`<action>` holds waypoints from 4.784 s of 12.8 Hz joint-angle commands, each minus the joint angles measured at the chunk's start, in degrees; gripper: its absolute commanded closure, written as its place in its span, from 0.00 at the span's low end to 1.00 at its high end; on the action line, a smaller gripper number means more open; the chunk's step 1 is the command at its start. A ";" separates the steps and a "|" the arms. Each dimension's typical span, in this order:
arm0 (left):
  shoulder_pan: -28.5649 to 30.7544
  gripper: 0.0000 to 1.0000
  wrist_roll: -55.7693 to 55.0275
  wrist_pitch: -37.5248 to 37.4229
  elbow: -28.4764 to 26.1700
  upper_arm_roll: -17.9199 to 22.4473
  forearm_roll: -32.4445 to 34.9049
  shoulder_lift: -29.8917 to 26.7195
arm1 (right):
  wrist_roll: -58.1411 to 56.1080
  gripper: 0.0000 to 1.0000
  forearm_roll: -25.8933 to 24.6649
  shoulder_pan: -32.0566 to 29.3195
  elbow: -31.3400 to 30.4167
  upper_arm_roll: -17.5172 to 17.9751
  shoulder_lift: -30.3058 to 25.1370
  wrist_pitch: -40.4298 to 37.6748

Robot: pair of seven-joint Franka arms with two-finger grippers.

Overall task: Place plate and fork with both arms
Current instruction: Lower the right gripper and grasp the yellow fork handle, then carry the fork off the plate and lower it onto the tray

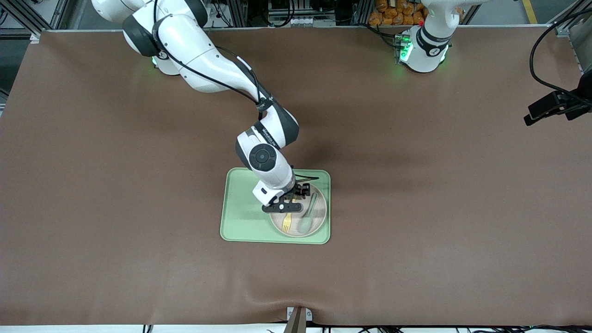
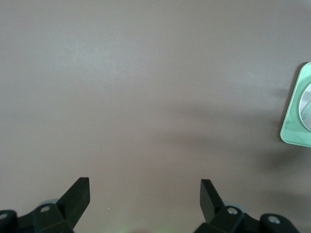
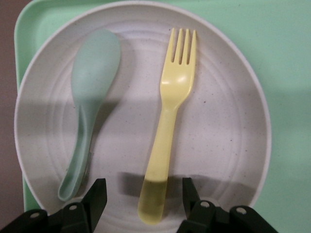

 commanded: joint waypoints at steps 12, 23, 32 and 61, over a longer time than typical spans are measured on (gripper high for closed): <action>0.56 0.00 0.53 -1.24 -0.12 -0.13 0.14 -1.30 | 0.42 1.00 -3.24 0.54 1.77 -0.47 1.99 1.64; 0.56 0.00 0.18 -1.94 -0.39 0.13 0.23 -1.56 | 0.59 1.00 -3.07 0.19 1.86 -0.39 -1.87 -1.25; 1.00 0.00 0.18 -1.94 -0.21 0.13 0.14 -1.74 | -6.69 1.00 -3.86 -4.20 -0.59 -3.45 -8.64 -13.21; 0.56 0.00 0.09 -2.03 -0.30 -0.48 0.23 -1.56 | 1.03 0.00 -4.12 -4.73 -12.73 -6.27 -10.32 -12.69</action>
